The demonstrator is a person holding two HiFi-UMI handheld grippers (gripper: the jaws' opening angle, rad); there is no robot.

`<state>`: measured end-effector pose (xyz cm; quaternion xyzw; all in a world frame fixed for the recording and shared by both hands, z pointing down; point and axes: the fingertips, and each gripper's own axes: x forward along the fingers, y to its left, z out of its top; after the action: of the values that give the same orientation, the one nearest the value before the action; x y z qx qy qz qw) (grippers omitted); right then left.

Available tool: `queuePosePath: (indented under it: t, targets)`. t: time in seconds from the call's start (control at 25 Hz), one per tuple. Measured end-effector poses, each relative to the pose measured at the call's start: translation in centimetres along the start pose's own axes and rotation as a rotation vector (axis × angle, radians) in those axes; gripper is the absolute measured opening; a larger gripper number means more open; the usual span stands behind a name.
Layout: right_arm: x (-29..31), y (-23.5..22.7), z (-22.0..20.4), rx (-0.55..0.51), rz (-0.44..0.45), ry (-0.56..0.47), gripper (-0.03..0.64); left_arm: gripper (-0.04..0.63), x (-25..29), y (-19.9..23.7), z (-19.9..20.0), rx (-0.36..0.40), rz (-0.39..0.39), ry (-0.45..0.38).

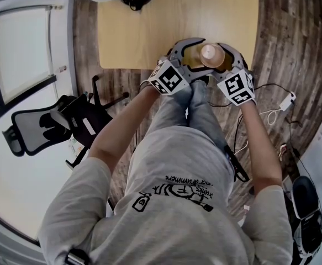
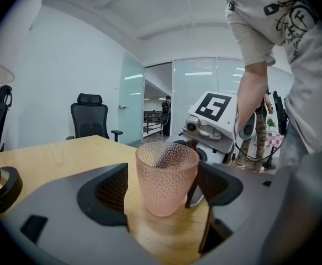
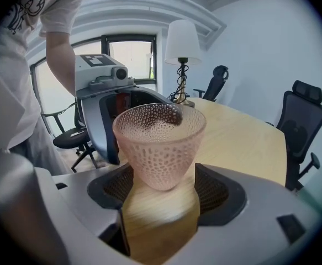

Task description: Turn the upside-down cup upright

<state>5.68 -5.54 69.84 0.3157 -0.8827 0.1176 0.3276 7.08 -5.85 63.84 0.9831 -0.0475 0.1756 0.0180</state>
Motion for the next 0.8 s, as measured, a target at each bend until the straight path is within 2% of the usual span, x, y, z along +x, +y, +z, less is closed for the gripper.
queuePosePath:
  t: [0.32,0.52,0.56,0.6,0.68,0.72,0.8]
  targets:
    - [-3.4,-0.3,-0.6,0.06,0.005,0.003,0.324,0.382,-2.5,0.6,0.7,-0.065,0.037,-0.014]
    - [-6.7,-0.9,2.4,0.137,-0.029,-0.045,0.319,0.38,-5.1,0.0,3.5,-0.095,0.047,-0.015]
    - [-7.5,-1.0,3.2,0.152,-0.036,-0.063,0.309,0.379,-5.6,-0.1,4.3,-0.103,0.05,-0.018]
    - [-8.4,-1.1,4.1,0.17,-0.045,-0.083,0.268,0.374,-6.1,-0.3,5.1,-0.114,0.053,-0.026]
    - [-10.1,-0.9,5.9,0.215,-0.063,-0.129,0.166,0.293,-7.2,-0.5,6.9,-0.15,0.059,-0.055]
    - [-11.0,-0.6,6.8,0.237,-0.071,-0.151,0.144,0.257,-7.9,-0.6,7.7,-0.171,0.062,-0.072]
    - [-12.6,-0.1,8.7,0.269,-0.089,-0.196,0.098,0.144,-9.1,-0.7,9.6,-0.203,0.071,-0.11]
